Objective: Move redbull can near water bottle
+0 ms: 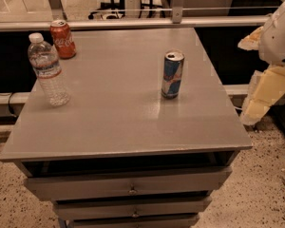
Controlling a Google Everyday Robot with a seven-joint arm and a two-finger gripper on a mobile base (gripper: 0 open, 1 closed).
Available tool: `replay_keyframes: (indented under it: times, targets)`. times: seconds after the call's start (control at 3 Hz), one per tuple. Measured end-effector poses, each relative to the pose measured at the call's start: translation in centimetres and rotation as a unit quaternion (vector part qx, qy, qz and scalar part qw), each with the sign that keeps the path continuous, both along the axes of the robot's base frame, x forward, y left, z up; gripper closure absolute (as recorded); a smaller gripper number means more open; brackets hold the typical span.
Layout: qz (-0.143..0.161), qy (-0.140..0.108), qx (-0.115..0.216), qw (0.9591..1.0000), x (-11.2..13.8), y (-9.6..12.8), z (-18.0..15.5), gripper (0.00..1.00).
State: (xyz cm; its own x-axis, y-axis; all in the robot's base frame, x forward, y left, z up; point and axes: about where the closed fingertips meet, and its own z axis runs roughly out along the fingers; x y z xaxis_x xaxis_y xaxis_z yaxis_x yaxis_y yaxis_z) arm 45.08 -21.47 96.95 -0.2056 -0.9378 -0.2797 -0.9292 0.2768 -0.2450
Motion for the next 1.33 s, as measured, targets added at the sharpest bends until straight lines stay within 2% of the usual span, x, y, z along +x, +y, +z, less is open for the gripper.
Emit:
replay_keyframes:
  times: [0.33, 0.67, 1.0, 1.33]
  targets:
    - [0.006, -0.01, 0.102, 0.9947, 5.3, 0.8, -2.9, 0.0]
    - [0.004, -0.011, 0.182, 0.9831, 9.3, 1.9, -4.9, 0.0]
    - [0.012, -0.01, 0.268, 0.9632, 12.8, 4.2, -6.9, 0.0]
    - [0.041, -0.011, 0.375, 0.9262, 15.3, 7.9, -8.5, 0.0]
